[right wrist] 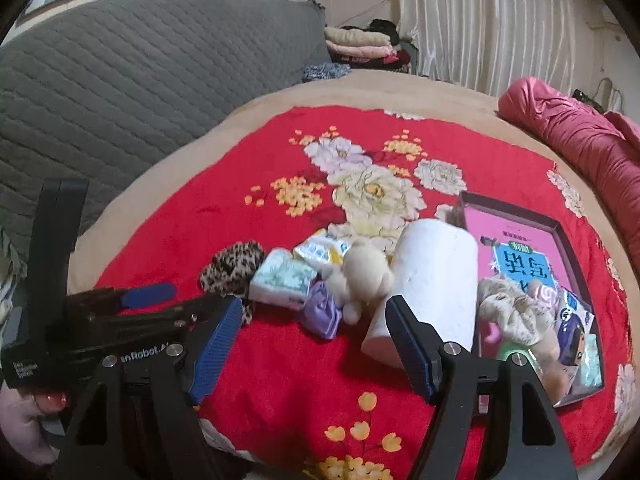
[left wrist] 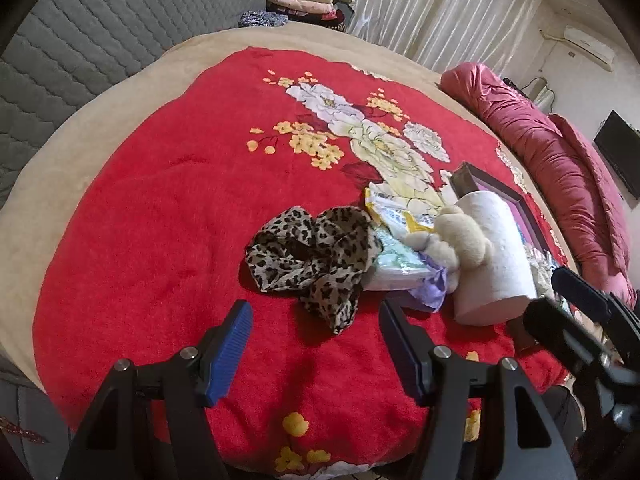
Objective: Organize soft objects
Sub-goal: 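Move both open tools back to the pile beside the tray, then grasp the leopard-print scrunchie with the left tool while the right tool grasps the cream plush bear, then carry the scrunchie with the left tool while the right tool carries the bear to the tray, then lower the scrunchie into the tray with the left tool while the right tool lowers the bear there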
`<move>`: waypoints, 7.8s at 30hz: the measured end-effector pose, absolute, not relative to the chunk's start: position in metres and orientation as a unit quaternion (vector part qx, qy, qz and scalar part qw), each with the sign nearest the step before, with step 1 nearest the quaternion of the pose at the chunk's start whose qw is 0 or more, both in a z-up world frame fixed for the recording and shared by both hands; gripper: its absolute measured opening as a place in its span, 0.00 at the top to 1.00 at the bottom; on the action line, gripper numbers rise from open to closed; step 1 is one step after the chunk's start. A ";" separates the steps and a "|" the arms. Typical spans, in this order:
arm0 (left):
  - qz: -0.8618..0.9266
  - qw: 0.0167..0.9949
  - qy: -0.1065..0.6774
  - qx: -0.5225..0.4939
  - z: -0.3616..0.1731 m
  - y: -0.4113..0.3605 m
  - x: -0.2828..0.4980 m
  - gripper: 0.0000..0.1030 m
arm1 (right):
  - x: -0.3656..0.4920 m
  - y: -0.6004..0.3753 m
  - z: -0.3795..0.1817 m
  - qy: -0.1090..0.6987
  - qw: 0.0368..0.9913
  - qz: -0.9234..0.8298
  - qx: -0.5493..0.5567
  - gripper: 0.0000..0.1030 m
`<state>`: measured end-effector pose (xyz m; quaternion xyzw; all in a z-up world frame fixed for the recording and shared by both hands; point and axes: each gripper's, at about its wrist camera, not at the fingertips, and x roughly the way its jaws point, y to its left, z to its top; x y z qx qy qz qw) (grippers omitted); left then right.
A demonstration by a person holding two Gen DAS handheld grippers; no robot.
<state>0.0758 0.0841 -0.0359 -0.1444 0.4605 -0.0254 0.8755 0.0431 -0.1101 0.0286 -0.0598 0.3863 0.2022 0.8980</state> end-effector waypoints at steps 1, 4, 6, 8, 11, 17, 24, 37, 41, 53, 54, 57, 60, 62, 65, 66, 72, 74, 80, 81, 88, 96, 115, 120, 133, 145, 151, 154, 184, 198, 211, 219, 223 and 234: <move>-0.024 0.875 0.462 -0.144 -0.038 0.085 0.076 0.37 | 0.043 -0.108 0.025 0.389 0.896 0.203 -0.064 0.27; -0.020 0.872 0.468 -0.142 -0.046 0.086 0.078 0.37 | 0.045 -0.105 0.021 0.390 0.895 0.204 -0.071 0.27; -0.021 0.870 0.470 -0.144 -0.049 0.087 0.080 0.37 | 0.049 -0.104 0.020 0.389 0.895 0.203 -0.078 0.27; -0.025 0.870 0.470 -0.147 -0.051 0.087 0.082 0.37 | 0.055 -0.105 0.020 0.388 0.896 0.199 -0.081 0.27; -0.028 0.868 0.471 -0.151 -0.056 0.089 0.084 0.37 | 0.070 -0.108 0.017 0.396 0.893 0.195 -0.082 0.27; -0.031 0.869 0.467 -0.158 -0.064 0.093 0.089 0.37 | 0.100 -0.113 0.011 0.414 0.886 0.191 -0.085 0.27; -0.040 0.871 0.465 -0.156 -0.071 0.091 0.097 0.37 | 0.127 -0.108 -0.001 0.432 0.869 0.206 -0.125 0.27; -0.052 0.871 0.459 -0.170 -0.077 0.091 0.105 0.37 | 0.156 -0.092 -0.025 0.438 0.852 0.237 -0.164 0.27; -0.048 0.872 0.455 -0.173 -0.077 0.093 0.107 0.37 | 0.156 -0.085 -0.034 0.442 0.843 0.230 -0.204 0.56; -0.037 0.876 0.452 -0.163 -0.080 0.091 0.111 0.37 | 0.134 -0.098 -0.018 0.407 0.867 0.228 -0.175 0.71; -0.035 0.877 0.451 -0.161 -0.080 0.091 0.111 0.37 | 0.132 -0.099 -0.016 0.403 0.870 0.225 -0.170 0.71; -0.033 0.878 0.448 -0.164 -0.080 0.093 0.111 0.37 | 0.126 -0.104 -0.010 0.393 0.880 0.215 -0.159 0.71; -0.031 0.881 0.438 -0.175 -0.078 0.099 0.108 0.55 | 0.123 -0.111 -0.005 0.391 0.884 0.212 -0.146 0.71; -0.027 0.883 0.433 -0.180 -0.077 0.102 0.106 0.63 | 0.122 -0.115 -0.001 0.392 0.886 0.210 -0.134 0.71; -0.037 0.882 0.430 -0.188 -0.076 0.103 0.105 0.78 | 0.119 -0.121 0.003 0.391 0.888 0.207 -0.123 0.71; -0.041 0.883 0.428 -0.188 -0.075 0.103 0.104 0.84 | 0.118 -0.123 0.004 0.392 0.889 0.206 -0.119 0.71; -0.048 0.888 0.418 -0.188 -0.070 0.102 0.101 0.90 | 0.111 -0.130 0.013 0.385 0.894 0.202 -0.107 0.70; -0.046 0.889 0.416 -0.185 -0.068 0.101 0.100 0.90 | 0.109 -0.133 0.016 0.379 0.897 0.201 -0.104 0.71; -0.038 0.903 0.398 -0.157 -0.054 0.096 0.093 0.91 | 0.104 -0.143 0.027 0.368 0.905 0.196 -0.089 0.71; -0.038 0.905 0.394 -0.153 -0.052 0.096 0.092 0.91 | 0.104 -0.145 0.029 0.367 0.906 0.195 -0.085 0.70; -0.020 0.910 0.386 -0.152 -0.042 0.102 0.082 0.91 | 0.098 -0.159 0.039 0.358 0.913 0.184 -0.063 0.70; -0.010 0.918 0.371 -0.141 -0.018 0.092 0.064 0.91 | 0.090 -0.183 0.052 0.342 0.924 0.166 -0.040 0.71; -0.101 0.928 0.350 -0.078 0.045 -0.009 0.055 0.91 | 0.066 -0.320 0.076 0.293 0.953 0.041 0.061 0.71; -0.138 0.926 0.347 -0.051 0.056 -0.048 0.057 0.91 | 0.059 -0.346 0.076 0.282 0.958 0.005 0.052 0.71; -0.207 0.905 0.370 0.018 0.059 -0.141 0.078 0.91 | 0.050 -0.410 0.053 0.288 0.948 -0.078 0.109 0.70; -0.221 0.887 0.400 0.060 0.042 -0.201 0.118 0.91 | 0.041 -0.438 0.045 0.273 0.946 -0.104 0.141 0.70; -0.216 0.876 0.427 0.051 0.024 -0.214 0.135 0.91 | 0.040 -0.447 0.040 0.269 0.944 -0.105 0.158 0.70; -0.217 0.873 0.432 0.061 0.017 -0.223 0.139 0.91 | 0.041 -0.448 0.038 0.269 0.943 -0.101 0.166 0.70; -0.192 0.843 0.499 0.067 -0.039 -0.230 0.173 0.91 | 0.060 -0.423 0.011 0.305 0.938 -0.024 0.161 0.70; -0.194 0.841 0.501 0.068 -0.042 -0.230 0.172 0.91 | 0.068 -0.421 -0.004 0.334 0.926 -0.011 0.174 0.70; -0.194 0.840 0.502 0.068 -0.043 -0.229 0.170 0.91 | 0.074 -0.409 -0.010 0.356 0.923 -0.006 0.146 0.67; -0.195 0.840 0.501 0.065 -0.042 -0.228 0.169 0.91 | 0.069 -0.420 -0.009 0.343 0.924 -0.030 0.169 0.66; -0.195 0.841 0.501 0.064 -0.041 -0.228 0.168 0.91 | 0.072 -0.427 -0.012 0.344 0.919 -0.013 0.190 0.65; -0.193 0.840 0.503 0.061 -0.041 -0.228 0.168 0.91 | 0.078 -0.431 -0.023 0.367 0.908 -0.024 0.201 0.44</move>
